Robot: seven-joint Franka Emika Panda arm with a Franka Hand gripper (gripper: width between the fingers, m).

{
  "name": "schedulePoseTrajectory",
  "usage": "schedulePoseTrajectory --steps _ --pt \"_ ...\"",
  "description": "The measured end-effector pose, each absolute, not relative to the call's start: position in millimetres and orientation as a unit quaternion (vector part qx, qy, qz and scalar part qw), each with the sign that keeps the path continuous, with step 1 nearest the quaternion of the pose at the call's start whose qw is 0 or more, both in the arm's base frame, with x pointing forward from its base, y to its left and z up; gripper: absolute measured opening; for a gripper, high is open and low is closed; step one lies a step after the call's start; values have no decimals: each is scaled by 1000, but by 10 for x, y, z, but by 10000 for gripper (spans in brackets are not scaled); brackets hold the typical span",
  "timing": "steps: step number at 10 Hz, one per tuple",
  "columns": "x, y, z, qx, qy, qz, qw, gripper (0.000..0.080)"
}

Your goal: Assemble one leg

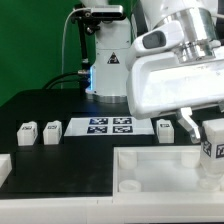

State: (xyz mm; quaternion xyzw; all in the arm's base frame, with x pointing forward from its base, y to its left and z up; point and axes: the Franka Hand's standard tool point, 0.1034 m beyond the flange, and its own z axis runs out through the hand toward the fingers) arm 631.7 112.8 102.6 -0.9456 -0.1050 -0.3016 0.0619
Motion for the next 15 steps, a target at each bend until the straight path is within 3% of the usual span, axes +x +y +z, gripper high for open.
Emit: schedulePoseTrajectory --steps 15 --pt "6142 1120 777 -945 -96 -306 62 294"
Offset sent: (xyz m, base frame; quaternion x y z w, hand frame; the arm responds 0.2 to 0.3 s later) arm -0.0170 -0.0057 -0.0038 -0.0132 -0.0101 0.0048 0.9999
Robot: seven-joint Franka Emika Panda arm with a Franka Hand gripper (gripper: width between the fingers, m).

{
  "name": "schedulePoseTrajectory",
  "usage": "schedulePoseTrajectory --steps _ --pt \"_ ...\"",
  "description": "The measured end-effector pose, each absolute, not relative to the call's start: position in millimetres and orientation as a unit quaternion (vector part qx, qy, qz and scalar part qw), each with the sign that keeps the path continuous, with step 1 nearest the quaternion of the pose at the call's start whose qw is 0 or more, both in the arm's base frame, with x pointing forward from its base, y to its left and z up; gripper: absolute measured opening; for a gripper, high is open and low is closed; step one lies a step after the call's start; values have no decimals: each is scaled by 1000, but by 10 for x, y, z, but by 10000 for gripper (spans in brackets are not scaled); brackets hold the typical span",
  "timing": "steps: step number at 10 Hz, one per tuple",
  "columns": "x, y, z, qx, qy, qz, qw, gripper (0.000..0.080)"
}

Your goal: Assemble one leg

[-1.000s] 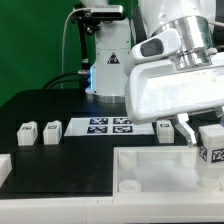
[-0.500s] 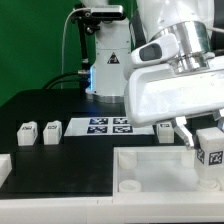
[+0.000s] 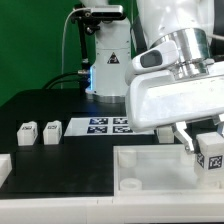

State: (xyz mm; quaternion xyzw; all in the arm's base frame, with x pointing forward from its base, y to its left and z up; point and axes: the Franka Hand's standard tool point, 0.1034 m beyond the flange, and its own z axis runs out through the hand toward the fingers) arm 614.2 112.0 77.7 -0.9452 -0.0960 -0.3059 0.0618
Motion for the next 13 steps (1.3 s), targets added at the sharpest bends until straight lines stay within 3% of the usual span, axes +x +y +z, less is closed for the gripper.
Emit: schedulePoseTrajectory --steps 5,6,7,8,9,13 --pt "6169 1127 774 -948 -97 -297 63 294" --pt "6155 1130 754 -949 -97 -292 64 352" --pt "6155 1130 753 -949 -97 -292 64 537" --pt "6155 1130 753 -949 -97 -292 64 537" --pt "6154 1130 751 -949 -97 -292 64 626" --pt "6154 1130 750 -949 -97 -292 64 648"
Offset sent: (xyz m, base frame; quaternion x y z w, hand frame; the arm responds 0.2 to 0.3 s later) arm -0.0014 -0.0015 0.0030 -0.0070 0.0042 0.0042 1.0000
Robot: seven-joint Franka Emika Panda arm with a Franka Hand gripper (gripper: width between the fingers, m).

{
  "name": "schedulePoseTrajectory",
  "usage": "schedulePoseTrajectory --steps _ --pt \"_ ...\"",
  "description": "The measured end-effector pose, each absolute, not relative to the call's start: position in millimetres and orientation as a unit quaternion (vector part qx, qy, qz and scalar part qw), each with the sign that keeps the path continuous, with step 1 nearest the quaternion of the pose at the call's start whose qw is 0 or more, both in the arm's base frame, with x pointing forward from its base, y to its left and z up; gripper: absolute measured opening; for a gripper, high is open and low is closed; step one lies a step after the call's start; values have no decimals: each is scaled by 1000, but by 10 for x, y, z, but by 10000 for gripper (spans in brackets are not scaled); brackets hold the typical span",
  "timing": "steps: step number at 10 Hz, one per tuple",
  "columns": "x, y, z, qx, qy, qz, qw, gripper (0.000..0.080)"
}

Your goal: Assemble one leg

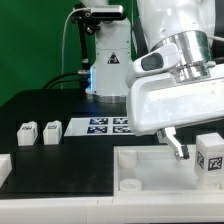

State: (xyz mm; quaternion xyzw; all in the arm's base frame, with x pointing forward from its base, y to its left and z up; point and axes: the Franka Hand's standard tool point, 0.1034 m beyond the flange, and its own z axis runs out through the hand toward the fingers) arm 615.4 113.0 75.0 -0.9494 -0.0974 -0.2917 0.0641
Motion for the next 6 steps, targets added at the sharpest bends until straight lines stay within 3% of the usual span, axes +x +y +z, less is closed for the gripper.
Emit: schedulePoseTrajectory --steps 1,5,6 --pt "6160 1145 765 -951 -95 -287 65 649" --pt "6394 1255 1203 -961 -97 -250 70 649" --pt "6387 1255 1135 -968 -100 -220 73 649"
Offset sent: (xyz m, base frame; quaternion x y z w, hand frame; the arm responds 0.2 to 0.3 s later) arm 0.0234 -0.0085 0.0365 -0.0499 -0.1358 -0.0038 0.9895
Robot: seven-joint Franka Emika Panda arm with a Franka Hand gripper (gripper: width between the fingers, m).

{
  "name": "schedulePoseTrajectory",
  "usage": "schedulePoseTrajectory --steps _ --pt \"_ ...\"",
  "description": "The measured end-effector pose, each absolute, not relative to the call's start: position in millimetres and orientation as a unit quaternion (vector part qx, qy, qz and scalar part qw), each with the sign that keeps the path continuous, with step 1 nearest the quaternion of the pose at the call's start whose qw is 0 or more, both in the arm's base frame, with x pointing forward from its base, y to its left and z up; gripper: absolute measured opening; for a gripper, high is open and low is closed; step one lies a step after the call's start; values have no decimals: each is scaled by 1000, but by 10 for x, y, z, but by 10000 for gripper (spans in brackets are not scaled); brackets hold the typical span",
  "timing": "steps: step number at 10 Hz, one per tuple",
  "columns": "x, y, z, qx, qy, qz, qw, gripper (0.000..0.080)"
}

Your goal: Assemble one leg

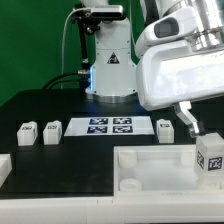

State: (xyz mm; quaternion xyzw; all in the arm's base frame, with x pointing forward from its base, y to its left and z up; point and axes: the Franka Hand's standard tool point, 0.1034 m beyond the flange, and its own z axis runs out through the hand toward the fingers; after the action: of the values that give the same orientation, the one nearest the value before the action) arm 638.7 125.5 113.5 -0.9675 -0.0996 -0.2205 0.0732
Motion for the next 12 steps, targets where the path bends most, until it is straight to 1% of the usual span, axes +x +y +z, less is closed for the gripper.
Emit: schedulePoseTrajectory --steps 1,3,5,7,8,9,10,11,12 --pt "6400 1229 1078 -979 -104 -158 81 649" --pt "6434 1105 989 -988 -105 -67 91 649" --pt "6351 1093 928 -988 -109 19 105 649" --pt "6304 1099 850 -988 -101 43 109 649" --pt "6312 1100 856 -989 -92 43 109 649" --pt "6311 1100 853 -990 -83 44 108 561" --pt "6311 1098 852 -989 -86 44 109 378" --pt "6315 1093 852 -992 -47 47 107 300" --pt "6315 1084 850 -993 15 54 103 300"
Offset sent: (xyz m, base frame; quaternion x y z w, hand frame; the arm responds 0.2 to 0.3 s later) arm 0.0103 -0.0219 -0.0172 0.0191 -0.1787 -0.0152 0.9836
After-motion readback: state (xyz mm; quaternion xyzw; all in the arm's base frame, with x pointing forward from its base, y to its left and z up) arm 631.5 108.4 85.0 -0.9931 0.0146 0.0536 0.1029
